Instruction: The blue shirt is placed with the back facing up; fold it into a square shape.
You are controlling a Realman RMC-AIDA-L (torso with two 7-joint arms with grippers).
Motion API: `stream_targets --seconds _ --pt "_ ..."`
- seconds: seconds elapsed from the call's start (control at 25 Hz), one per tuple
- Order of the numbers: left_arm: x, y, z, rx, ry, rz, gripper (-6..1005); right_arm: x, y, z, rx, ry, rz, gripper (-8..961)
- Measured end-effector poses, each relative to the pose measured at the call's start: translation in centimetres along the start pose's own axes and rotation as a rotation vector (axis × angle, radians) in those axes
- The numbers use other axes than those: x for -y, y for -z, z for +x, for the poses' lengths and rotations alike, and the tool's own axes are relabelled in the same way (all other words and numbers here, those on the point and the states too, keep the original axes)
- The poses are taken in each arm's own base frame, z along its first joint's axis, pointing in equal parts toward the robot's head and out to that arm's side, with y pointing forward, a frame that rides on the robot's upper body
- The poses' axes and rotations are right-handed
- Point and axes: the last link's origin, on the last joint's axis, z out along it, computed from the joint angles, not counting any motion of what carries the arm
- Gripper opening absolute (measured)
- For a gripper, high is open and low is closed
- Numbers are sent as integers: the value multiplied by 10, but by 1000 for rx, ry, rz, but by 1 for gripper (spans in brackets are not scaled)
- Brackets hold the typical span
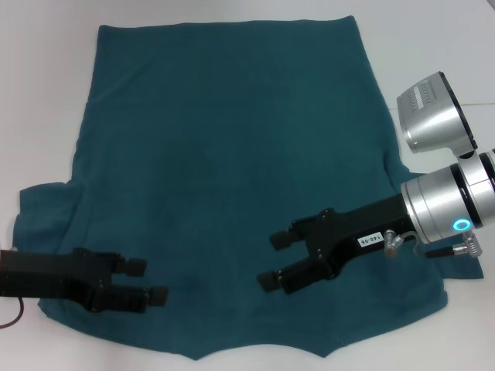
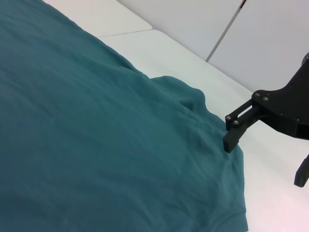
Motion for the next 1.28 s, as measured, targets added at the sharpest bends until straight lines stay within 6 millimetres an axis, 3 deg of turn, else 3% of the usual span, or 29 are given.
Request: stream_targets --seconds 0.8,1.04,1.16,1.28 --pt "3 7 2 -48 30 20 824 0 0 0 2 -2 -2 928" --pt "18 30 5 -159 264 96 824 1 3 -5 51 -39 1 929" --pt "32 52 1 -280 501 155 825 5 7 -10 68 -106 25 929" --pt "42 62 -3 -343 642 200 825 9 9 -16 72 -174 38 929"
